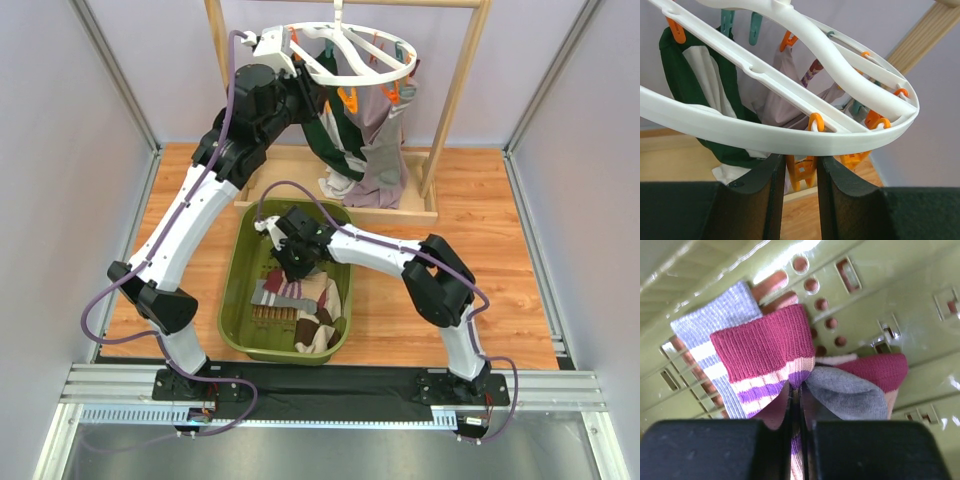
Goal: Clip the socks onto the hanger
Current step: Pick up the sock from the bin.
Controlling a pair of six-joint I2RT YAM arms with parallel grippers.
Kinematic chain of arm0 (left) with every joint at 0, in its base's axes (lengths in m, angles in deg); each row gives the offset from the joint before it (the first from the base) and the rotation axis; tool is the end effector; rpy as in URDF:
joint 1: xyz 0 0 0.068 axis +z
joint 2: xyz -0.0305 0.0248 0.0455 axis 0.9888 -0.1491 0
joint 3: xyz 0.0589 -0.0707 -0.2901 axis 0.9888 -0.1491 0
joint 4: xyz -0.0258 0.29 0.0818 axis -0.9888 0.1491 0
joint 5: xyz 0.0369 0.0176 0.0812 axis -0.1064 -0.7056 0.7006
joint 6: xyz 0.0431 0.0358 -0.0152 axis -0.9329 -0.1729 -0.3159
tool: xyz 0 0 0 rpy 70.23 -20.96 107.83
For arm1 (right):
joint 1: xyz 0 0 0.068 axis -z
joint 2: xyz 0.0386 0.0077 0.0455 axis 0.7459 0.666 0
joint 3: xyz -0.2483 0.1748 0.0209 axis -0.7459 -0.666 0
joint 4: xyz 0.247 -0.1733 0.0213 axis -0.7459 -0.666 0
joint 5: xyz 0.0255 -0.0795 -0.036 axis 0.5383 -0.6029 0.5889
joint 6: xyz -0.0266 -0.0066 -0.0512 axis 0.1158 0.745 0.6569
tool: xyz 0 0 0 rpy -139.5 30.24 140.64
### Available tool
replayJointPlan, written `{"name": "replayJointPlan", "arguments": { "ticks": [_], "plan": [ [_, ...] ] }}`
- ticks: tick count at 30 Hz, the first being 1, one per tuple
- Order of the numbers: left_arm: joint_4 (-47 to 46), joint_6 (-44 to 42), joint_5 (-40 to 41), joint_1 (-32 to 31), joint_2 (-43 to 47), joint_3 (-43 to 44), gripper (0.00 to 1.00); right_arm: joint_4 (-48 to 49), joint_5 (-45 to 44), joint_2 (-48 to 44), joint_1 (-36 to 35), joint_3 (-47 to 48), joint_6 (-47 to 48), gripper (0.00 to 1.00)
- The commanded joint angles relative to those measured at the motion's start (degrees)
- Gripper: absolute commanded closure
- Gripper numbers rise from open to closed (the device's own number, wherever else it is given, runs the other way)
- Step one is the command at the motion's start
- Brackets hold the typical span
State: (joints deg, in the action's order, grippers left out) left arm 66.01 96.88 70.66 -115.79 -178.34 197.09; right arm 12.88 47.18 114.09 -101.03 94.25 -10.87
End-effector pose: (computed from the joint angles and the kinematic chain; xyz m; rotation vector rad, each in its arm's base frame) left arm 0.3574 -0.2383 0.5702 0.0073 1.6504 -0.7316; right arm 0.2952 0.4026 0.1950 -1.2449 2.4237 0.5675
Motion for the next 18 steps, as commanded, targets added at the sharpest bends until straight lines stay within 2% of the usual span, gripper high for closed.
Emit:
{"name": "replayJointPlan", "arguments": {
  "ticks": [1,4,7,10,12,13,18],
  "plan": [
    [-0.1,0.5,-0.9,0.4,1.8,-0.3,1.00,1.7,-3.5,-8.5,-0.2,-3.0,0.5,0.99],
    [-0.3,0.5,-0.9,0.6,2.4,-1.1,1.00,4.0,-3.6,-13.6,-0.1,-7.6,0.6,0.99],
    [-1.0,0.7,-0.8,0.9,3.3,-2.7,1.00,7.3,-3.0,-22.7,0.9,-12.0,-0.1,0.99],
    [-1.1,0.9,-1.1,1.1,3.3,-3.0,1.00,11.2,-1.1,-26.9,4.4,-14.4,-4.2,0.96],
    [-1.2,1.1,-1.4,1.1,3.4,-3.0,1.00,12.8,-0.4,-27.1,5.9,-14.9,-5.8,0.90],
    [-1.4,1.3,-1.6,1.2,3.4,-3.0,1.00,13.3,-1.7,-25.9,6.2,-14.6,-5.8,0.91],
    [-1.6,1.3,-1.9,1.1,3.3,-3.0,1.00,15.1,-0.8,-20.5,7.8,-12.1,-8.8,1.00]
  ]
}}
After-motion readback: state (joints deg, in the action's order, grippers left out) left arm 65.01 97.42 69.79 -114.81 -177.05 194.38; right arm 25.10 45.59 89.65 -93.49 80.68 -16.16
